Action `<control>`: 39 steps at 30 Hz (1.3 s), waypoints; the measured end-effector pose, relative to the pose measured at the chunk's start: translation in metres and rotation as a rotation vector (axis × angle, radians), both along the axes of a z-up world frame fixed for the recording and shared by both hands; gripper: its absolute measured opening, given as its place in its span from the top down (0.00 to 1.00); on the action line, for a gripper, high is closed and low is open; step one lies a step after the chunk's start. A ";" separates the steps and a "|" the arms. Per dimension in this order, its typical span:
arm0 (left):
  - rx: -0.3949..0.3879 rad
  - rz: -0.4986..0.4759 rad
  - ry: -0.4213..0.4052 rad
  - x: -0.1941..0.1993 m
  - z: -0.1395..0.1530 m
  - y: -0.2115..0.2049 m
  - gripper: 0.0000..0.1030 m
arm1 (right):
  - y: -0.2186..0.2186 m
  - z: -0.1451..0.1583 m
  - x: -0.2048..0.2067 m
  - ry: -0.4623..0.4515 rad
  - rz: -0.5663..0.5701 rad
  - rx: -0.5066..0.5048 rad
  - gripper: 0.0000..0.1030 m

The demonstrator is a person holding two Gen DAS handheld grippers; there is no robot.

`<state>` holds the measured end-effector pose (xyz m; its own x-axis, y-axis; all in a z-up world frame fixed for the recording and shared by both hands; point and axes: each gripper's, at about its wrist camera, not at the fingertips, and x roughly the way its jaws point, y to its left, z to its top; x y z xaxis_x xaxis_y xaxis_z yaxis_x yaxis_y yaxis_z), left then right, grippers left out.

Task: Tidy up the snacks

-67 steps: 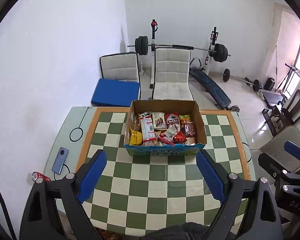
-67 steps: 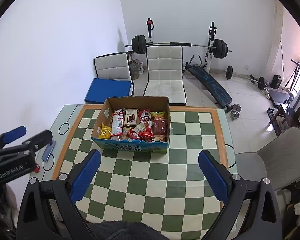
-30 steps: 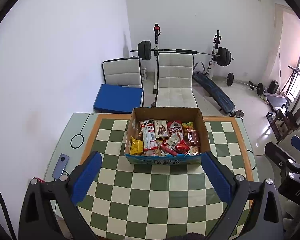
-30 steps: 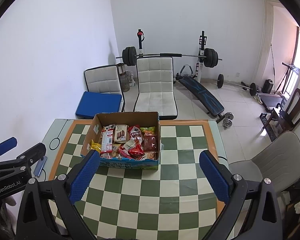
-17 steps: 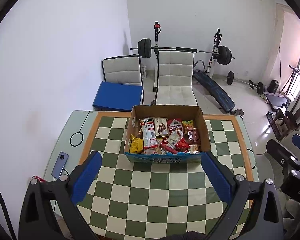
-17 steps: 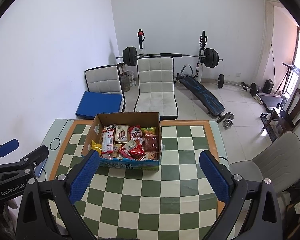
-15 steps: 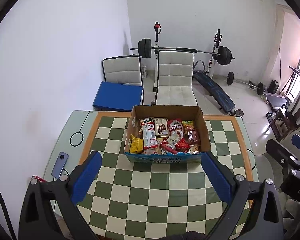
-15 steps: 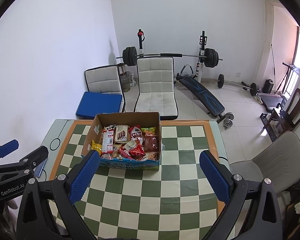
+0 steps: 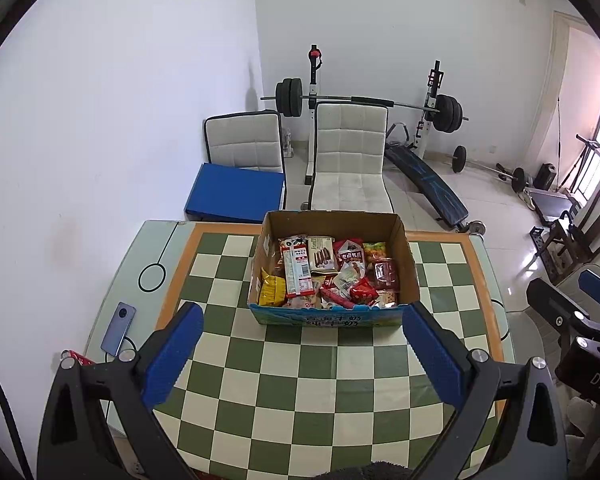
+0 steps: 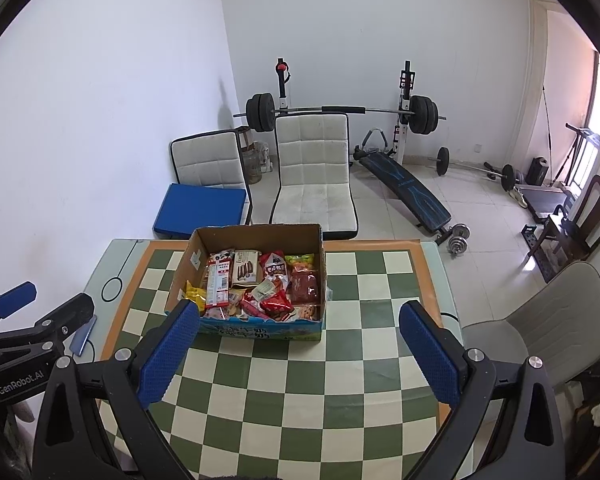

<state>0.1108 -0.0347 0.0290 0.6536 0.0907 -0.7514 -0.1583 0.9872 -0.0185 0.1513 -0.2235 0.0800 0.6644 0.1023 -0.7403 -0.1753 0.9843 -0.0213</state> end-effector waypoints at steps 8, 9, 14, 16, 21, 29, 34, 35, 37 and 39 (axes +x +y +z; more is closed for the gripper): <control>-0.002 0.005 -0.006 -0.001 0.003 -0.005 0.01 | 0.001 0.000 0.000 -0.001 -0.001 0.000 0.01; -0.003 0.007 -0.005 -0.002 0.003 -0.005 0.01 | 0.000 0.000 0.000 -0.002 0.000 0.000 0.01; -0.006 0.009 -0.005 -0.002 0.004 -0.004 0.01 | 0.002 0.001 -0.002 -0.001 -0.007 0.004 0.01; -0.008 0.011 -0.003 -0.002 0.004 -0.005 0.01 | 0.003 0.002 -0.003 0.000 -0.011 0.003 0.01; -0.011 0.017 -0.001 -0.005 0.004 -0.003 0.01 | 0.006 0.001 -0.006 0.006 -0.024 0.006 0.01; -0.012 0.020 0.000 -0.004 0.004 -0.003 0.01 | 0.007 0.001 -0.007 0.003 -0.029 0.008 0.01; -0.013 0.021 0.000 -0.004 0.004 -0.003 0.01 | 0.008 0.000 -0.007 0.005 -0.027 0.007 0.01; -0.014 0.021 0.000 -0.005 0.004 -0.004 0.01 | 0.007 0.001 -0.007 0.004 -0.026 0.004 0.01; -0.014 0.021 -0.001 -0.005 0.004 -0.002 0.01 | 0.007 0.001 -0.008 0.003 -0.030 0.007 0.01; -0.015 0.021 0.000 -0.005 0.004 -0.002 0.01 | 0.007 0.000 -0.007 0.004 -0.029 0.003 0.01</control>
<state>0.1058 -0.0371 0.0329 0.6520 0.0936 -0.7525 -0.1793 0.9832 -0.0330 0.1438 -0.2164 0.0805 0.6644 0.0855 -0.7424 -0.1473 0.9889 -0.0179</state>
